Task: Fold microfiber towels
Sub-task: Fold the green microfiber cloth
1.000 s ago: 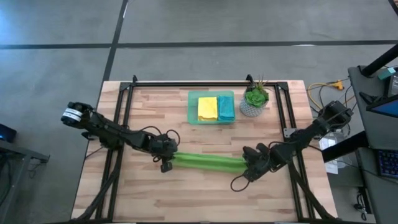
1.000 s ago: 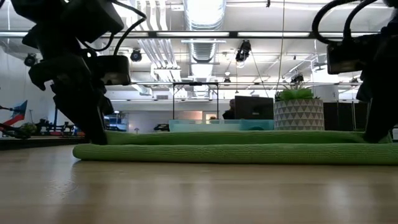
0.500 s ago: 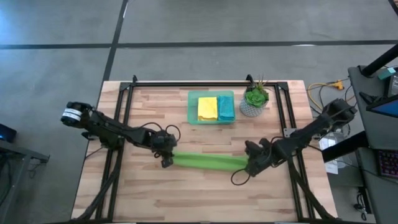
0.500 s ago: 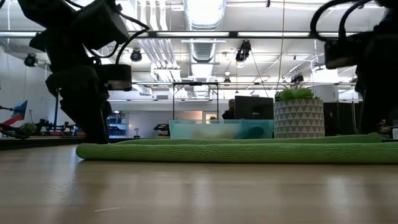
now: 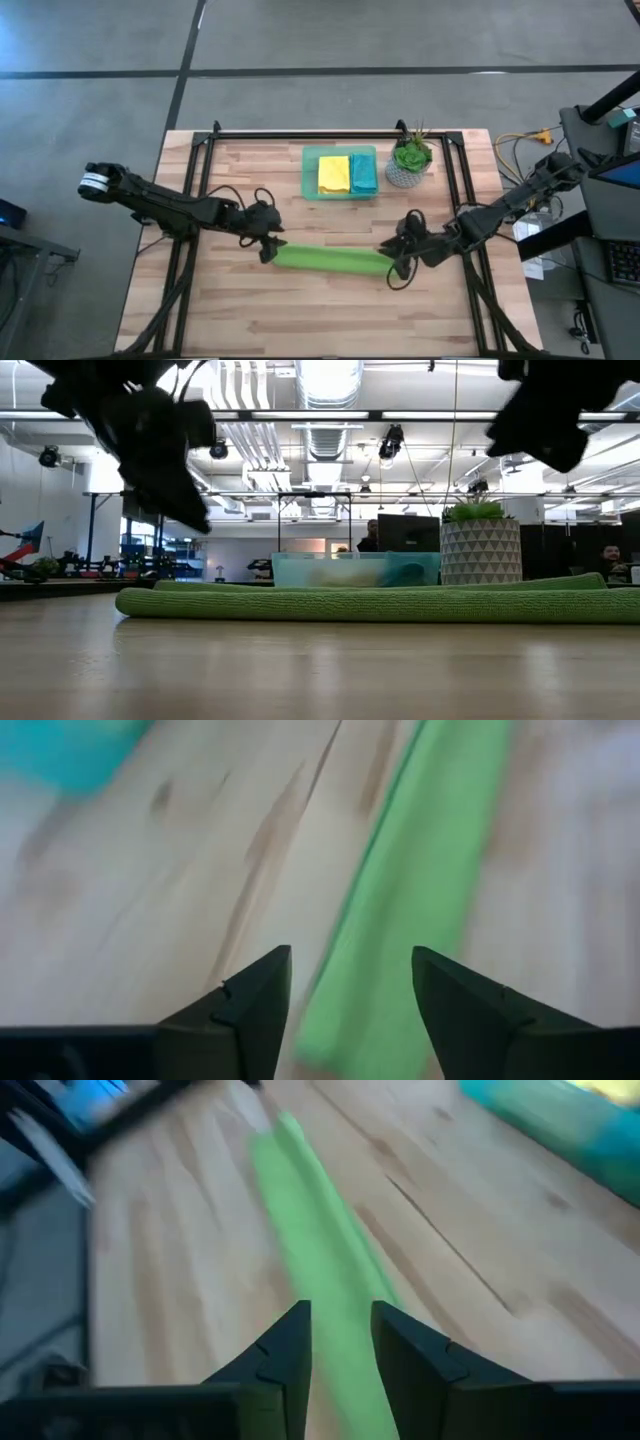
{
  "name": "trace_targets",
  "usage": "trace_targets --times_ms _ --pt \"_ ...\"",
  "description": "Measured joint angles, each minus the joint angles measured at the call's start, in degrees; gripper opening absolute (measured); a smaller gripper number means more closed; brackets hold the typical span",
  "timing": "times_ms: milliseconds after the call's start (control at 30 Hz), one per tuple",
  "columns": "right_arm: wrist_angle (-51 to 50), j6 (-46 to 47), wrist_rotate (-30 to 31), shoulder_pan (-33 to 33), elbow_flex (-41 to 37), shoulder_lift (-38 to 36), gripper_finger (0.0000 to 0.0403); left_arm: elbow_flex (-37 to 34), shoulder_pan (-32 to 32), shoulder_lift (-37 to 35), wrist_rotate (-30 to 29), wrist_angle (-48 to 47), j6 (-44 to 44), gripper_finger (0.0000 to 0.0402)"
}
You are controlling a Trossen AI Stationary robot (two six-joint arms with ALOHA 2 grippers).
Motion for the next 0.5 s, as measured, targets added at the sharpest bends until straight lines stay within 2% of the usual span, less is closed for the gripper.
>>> trace_targets --times_ms 233,400,500 --pt "19.1 -2.2 0.7 -0.3 0.2 10.3 0.0108 0.0 0.4 -0.7 0.4 3.3 0.1 0.0171" --pt "22.6 -5.3 -0.8 -0.3 5.5 20.8 0.0127 -0.2 0.7 -0.3 1.4 4.6 0.1 0.0154" --pt "22.3 -6.6 -1.8 -0.7 9.7 26.2 0.014 -0.6 1.9 1.5 6.6 4.6 -0.9 0.0142"
